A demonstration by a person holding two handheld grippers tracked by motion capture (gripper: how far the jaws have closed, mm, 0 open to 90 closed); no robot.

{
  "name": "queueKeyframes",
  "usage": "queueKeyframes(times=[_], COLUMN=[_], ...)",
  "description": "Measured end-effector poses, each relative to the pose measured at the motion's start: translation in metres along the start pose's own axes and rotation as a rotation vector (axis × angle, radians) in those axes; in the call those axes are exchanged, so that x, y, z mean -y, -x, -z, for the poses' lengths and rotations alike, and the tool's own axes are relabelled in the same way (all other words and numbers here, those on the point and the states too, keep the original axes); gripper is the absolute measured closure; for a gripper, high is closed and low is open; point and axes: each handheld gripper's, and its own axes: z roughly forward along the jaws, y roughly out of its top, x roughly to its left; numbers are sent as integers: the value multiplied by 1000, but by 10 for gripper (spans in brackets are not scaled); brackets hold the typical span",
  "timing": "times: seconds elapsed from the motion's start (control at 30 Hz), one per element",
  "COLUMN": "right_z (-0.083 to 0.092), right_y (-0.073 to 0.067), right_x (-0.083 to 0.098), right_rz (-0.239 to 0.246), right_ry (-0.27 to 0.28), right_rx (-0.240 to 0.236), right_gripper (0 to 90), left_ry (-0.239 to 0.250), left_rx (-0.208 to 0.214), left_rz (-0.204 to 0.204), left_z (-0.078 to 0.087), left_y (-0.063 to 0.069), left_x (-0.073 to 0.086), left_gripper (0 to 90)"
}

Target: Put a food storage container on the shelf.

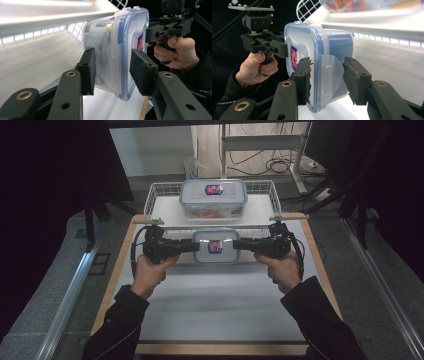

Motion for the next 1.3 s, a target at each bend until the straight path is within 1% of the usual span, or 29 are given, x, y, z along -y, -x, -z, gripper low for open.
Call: queueKeyframes(times=[0.03, 0.07, 0.13, 0.17, 0.37, 0.4, 0.5, 0.57, 0.87, 1.3], right_z=[0, 0, 0, 0, 0, 1, 2, 2, 2, 1], right_y=[-1, -2, -3, -5, -9, -10, -12, -13, -10, -8], right_x=[-3, -7, -14, -17, -37, -40, -48, -53, -72, -101], right_rz=[2, 0, 6, 6, 18, 16, 28, 27, 16, 6], right_ry=[5, 6, 13, 14, 33, 35, 45, 48, 65, 89], right_rx=[-1, -2, -5, -5, -10, -10, -11, -11, -13, -7], right_gripper=[578, 579, 579, 578, 578, 579, 578, 578, 578, 577], left_ry=[-1, 3, 5, 10, 23, 24, 30, 32, 44, 67], left_rx=[0, -2, -5, -6, -14, -16, -20, -22, -29, -22], left_rz=[-5, 0, -8, -4, -12, -18, -20, -22, -12, 2], left_z=[1, 3, 6, 7, 14, 15, 17, 17, 18, 19], left_y=[0, 1, 1, 2, 5, 5, 7, 8, 4, -3], left_x=[-3, -7, -15, -18, -39, -43, -51, -57, -78, -105], left_gripper=[574, 574, 574, 574, 574, 574, 574, 574, 574, 574])
